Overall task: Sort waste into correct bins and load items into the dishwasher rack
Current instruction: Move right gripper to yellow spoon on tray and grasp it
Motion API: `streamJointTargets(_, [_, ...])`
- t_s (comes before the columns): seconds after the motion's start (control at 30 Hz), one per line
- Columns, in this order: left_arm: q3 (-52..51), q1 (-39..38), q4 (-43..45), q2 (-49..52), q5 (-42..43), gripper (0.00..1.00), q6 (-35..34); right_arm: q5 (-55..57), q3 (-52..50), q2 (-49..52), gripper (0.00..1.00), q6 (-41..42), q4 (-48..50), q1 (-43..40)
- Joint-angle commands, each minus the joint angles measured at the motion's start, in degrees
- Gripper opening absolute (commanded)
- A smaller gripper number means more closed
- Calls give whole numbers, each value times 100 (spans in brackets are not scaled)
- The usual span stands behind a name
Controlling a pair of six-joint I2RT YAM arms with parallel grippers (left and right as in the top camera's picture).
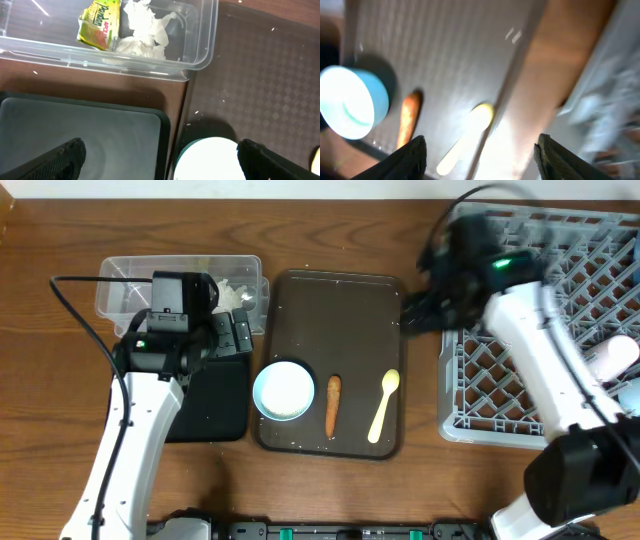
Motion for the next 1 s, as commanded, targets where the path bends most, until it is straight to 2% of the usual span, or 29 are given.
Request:
streamJointTargets(0.0, [-11, 31, -11, 90, -87, 98, 55, 415, -487, 35, 69, 905, 98, 463])
streamJointTargets(0.17, [-11, 31, -11, 90, -87, 98, 55, 916, -1169, 39, 68, 1550, 522, 1014])
streamJointTargets(0.43, [-11, 31, -11, 90, -87, 98, 55, 1119, -1880, 79, 66, 1849, 1375, 1434])
streamJointTargets(0.63, [-11, 31, -13, 90, -87, 98, 55, 1561, -2057, 337, 67, 1991, 1506, 1478])
streamJointTargets(0.97, [-11, 31, -13, 90, -87, 98, 55, 1421, -2057, 837, 68, 1987, 1729, 1478])
